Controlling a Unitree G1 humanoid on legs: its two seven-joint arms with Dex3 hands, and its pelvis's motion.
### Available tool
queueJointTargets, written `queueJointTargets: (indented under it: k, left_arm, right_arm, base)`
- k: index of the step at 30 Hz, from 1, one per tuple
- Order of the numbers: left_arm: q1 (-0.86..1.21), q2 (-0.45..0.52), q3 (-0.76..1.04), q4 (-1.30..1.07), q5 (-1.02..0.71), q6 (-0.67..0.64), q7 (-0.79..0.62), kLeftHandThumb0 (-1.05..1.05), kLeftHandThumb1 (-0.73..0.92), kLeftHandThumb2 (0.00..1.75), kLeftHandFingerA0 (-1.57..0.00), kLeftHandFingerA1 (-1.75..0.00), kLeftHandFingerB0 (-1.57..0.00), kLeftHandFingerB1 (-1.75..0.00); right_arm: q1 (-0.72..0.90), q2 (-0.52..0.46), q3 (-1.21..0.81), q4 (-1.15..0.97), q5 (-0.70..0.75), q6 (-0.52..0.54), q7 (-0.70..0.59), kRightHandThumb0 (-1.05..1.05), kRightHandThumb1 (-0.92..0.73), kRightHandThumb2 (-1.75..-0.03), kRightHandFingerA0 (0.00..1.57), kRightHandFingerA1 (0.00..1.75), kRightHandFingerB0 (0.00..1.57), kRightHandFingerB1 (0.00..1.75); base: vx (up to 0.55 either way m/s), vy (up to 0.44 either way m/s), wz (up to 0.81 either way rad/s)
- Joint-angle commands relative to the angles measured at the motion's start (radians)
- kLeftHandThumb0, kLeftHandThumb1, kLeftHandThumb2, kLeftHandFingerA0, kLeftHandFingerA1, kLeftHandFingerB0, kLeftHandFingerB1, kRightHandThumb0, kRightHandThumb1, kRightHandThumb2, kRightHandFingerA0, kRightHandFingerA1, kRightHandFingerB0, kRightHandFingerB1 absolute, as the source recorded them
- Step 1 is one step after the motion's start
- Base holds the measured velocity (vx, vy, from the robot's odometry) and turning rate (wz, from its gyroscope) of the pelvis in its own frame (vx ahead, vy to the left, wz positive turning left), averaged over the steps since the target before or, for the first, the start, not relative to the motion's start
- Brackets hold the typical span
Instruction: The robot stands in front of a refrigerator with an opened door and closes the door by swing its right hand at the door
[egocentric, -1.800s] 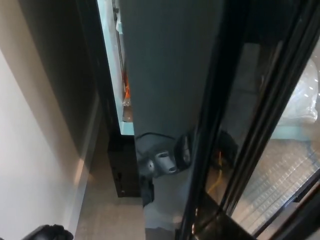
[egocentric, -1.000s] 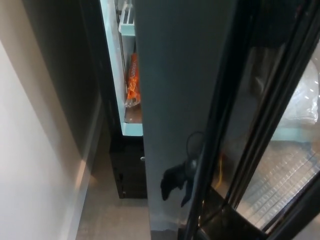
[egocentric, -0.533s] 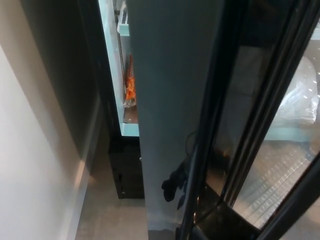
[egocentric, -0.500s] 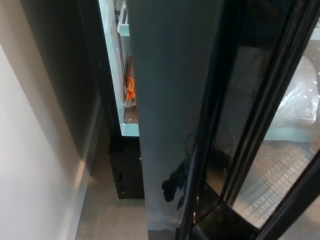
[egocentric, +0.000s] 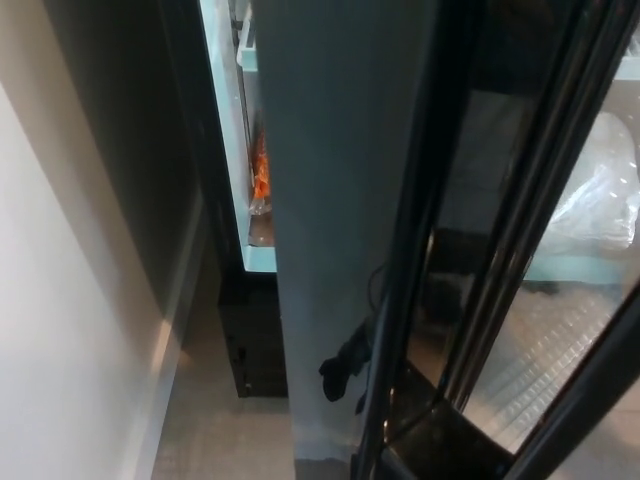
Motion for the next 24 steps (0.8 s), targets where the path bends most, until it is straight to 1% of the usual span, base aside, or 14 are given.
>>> queueJointTargets:
  k: [1,2,3,5,7,8,9,10,11,14,18,20,21,24]
  left_arm:
    - [-0.017,0.038,0.034,0.008,-0.013,-0.004,-0.023,-0.28,0.54,1.05,-0.09,-0.5,-0.08,-0.48]
    - [-0.016,0.038,0.034,0.008,-0.014,-0.004,-0.022,-0.28,0.54,1.05,-0.09,-0.5,-0.08,-0.48]
    - [-0.016,0.039,0.031,0.008,-0.01,-0.002,-0.021,-0.55,0.79,0.64,-0.27,-0.32,-0.24,-0.29]
    - [-0.018,0.041,0.027,0.008,-0.006,0.001,-0.022,-0.55,0.79,0.64,-0.27,-0.32,-0.24,-0.29]
    - [-0.019,0.041,0.029,0.006,-0.009,0.0,-0.026,-0.55,0.79,0.64,-0.27,-0.32,-0.24,-0.29]
    - [-0.019,0.043,0.028,0.006,-0.007,0.0,-0.028,-0.29,0.53,1.05,-0.08,-0.5,-0.08,-0.48]
    - [-0.019,0.045,0.026,0.005,-0.005,0.0,-0.029,-0.29,0.53,1.05,-0.08,-0.5,-0.08,-0.48]
    - [-0.018,0.047,0.024,0.006,-0.003,-0.005,-0.031,-0.55,0.79,0.64,-0.26,-0.32,-0.23,-0.29]
    - [-0.019,0.049,0.022,0.008,-0.001,-0.008,-0.034,-0.28,0.54,1.06,-0.08,-0.5,-0.08,-0.48]
    - [-0.022,0.048,0.016,0.008,0.005,0.004,-0.033,-0.29,0.54,1.06,-0.08,-0.5,-0.08,-0.48]
    - [-0.014,0.048,0.015,0.007,0.005,0.004,-0.032,-0.28,0.54,1.05,-0.08,-0.5,-0.08,-0.48]
    - [-0.014,0.047,0.015,0.009,0.006,0.004,-0.029,-0.28,0.53,1.05,-0.08,-0.5,-0.08,-0.48]
    - [-0.016,0.048,0.016,0.011,0.005,0.002,-0.031,-0.29,0.53,1.05,-0.08,-0.5,-0.08,-0.48]
    - [-0.023,0.047,0.014,0.013,0.007,0.006,-0.034,-0.29,0.54,1.05,-0.07,-0.49,-0.07,-0.48]
  right_arm:
    - [0.069,0.122,-0.325,-1.146,0.198,-0.117,-0.143,-0.63,-0.76,-0.63,0.24,0.42,0.28,0.32]
    - [0.069,0.121,-0.321,-1.146,0.204,-0.125,-0.142,-0.63,-0.76,-0.63,0.24,0.42,0.28,0.32]
    - [0.036,0.1,-0.315,-1.146,0.211,-0.145,-0.138,-0.62,-0.71,-0.61,0.26,0.41,0.31,0.33]
    - [-0.055,0.076,-0.316,-1.146,0.192,-0.16,-0.141,-0.69,-0.72,-0.62,0.26,0.4,0.34,0.32]
    - [-0.106,0.083,-0.322,-1.146,0.16,-0.148,-0.153,-0.69,-0.72,-0.62,0.26,0.4,0.34,0.32]
    - [-0.169,0.092,-0.301,-1.146,0.13,-0.133,-0.16,-0.69,-0.7,-0.62,0.3,0.39,0.38,0.35]
    - [-0.209,0.098,-0.285,-1.146,0.112,-0.123,-0.162,-0.69,-0.7,-0.62,0.3,0.39,0.38,0.35]
    - [-0.252,0.107,-0.252,-1.146,0.082,-0.108,-0.152,-0.7,-0.56,-0.93,0.23,0.49,0.29,0.49]
    - [-0.307,0.126,-0.197,-1.146,0.026,-0.078,-0.118,-0.76,-0.69,-0.61,0.29,0.45,0.32,0.37]
    - [-0.39,0.157,-0.114,-1.146,-0.065,-0.021,-0.061,-0.81,-0.73,-0.63,0.28,0.45,0.31,0.35]
    - [-0.637,0.152,0.09,-1.096,-0.117,0.117,0.037,-0.84,-0.71,-0.61,0.36,0.59,0.28,0.48]
    - [-0.715,0.161,0.1,-1.033,-0.265,0.155,0.077,-0.89,-0.78,-0.63,0.4,0.6,0.34,0.53]
    - [-0.686,0.147,0.118,-1.019,-0.278,0.158,0.114,-0.65,-0.69,-0.61,0.33,0.39,0.31,0.34]
    - [-0.619,0.095,0.161,-0.988,-0.265,0.167,0.206,-0.61,-0.72,-0.62,0.3,0.3,0.26,0.29]
  base:
    - [0.0,0.0,0.0]
    - [0.0,0.0,0.0]
    - [0.0,0.0,0.0]
    - [0.0,0.0,0.0]
    - [0.0,0.0,0.0]
    - [0.0,0.0,0.0]
    - [0.0,0.0,0.0]
    - [0.0,0.0,0.0]
    - [0.0,0.0,0.0]
    - [0.0,0.0,0.0]
    - [0.0,0.0,0.0]
    - [0.0,0.0,0.0]
    - [0.0,0.0,0.0]
    - [0.0,0.0,0.0]
